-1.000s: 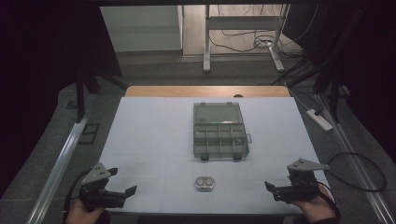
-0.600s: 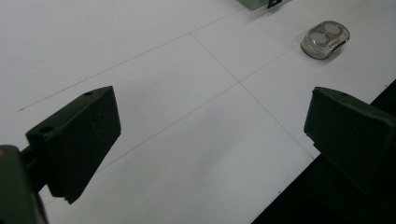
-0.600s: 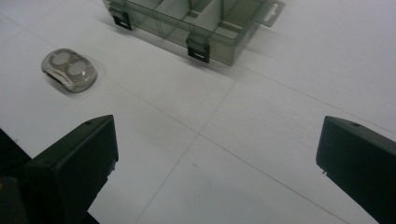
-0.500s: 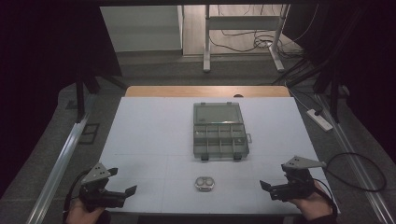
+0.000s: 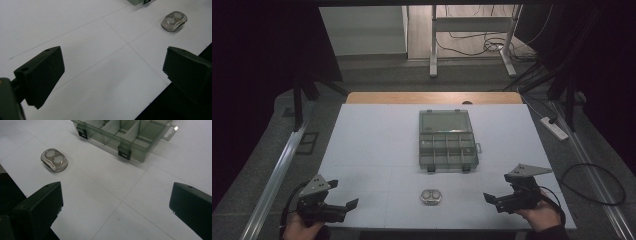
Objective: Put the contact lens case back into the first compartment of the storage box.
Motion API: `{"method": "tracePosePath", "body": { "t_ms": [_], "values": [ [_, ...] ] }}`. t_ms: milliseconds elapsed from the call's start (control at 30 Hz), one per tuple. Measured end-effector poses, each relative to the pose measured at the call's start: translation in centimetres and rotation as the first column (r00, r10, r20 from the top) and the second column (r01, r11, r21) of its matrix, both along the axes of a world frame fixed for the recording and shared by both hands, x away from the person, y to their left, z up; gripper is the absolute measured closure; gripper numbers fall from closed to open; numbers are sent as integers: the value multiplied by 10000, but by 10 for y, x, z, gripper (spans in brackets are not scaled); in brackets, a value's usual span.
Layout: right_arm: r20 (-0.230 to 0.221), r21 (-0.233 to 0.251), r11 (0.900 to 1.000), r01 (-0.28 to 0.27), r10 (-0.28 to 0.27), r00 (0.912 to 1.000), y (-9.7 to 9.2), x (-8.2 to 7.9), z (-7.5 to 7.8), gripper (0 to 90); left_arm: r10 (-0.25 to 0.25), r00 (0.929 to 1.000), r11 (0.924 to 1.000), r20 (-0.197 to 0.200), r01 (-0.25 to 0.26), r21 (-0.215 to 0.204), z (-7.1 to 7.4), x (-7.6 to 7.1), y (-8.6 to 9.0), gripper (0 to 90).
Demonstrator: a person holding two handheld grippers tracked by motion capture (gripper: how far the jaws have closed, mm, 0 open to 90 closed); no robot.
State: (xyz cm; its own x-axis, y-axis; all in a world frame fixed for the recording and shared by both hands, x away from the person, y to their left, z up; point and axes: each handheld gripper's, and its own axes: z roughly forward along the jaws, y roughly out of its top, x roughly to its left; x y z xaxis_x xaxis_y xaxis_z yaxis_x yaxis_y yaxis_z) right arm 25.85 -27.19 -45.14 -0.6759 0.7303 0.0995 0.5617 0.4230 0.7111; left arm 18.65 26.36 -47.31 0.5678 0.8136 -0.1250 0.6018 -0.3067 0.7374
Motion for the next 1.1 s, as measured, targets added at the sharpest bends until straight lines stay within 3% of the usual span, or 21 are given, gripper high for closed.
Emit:
{"method": "tracePosePath", "body": {
  "t_ms": [267, 1100],
  "values": [
    [-8, -209, 9995, -226, 226, 9997, 8, 3, 0, 0, -3, 10000, 10000, -15, 3, -7, 0, 0, 0, 37],
    [-249, -134, 9942, -1070, 1066, 9940, 37, 11, -2, 0, 11, 10000, 10000, -88, -11, -7, 0, 1, 0, 37]
  ]
}}
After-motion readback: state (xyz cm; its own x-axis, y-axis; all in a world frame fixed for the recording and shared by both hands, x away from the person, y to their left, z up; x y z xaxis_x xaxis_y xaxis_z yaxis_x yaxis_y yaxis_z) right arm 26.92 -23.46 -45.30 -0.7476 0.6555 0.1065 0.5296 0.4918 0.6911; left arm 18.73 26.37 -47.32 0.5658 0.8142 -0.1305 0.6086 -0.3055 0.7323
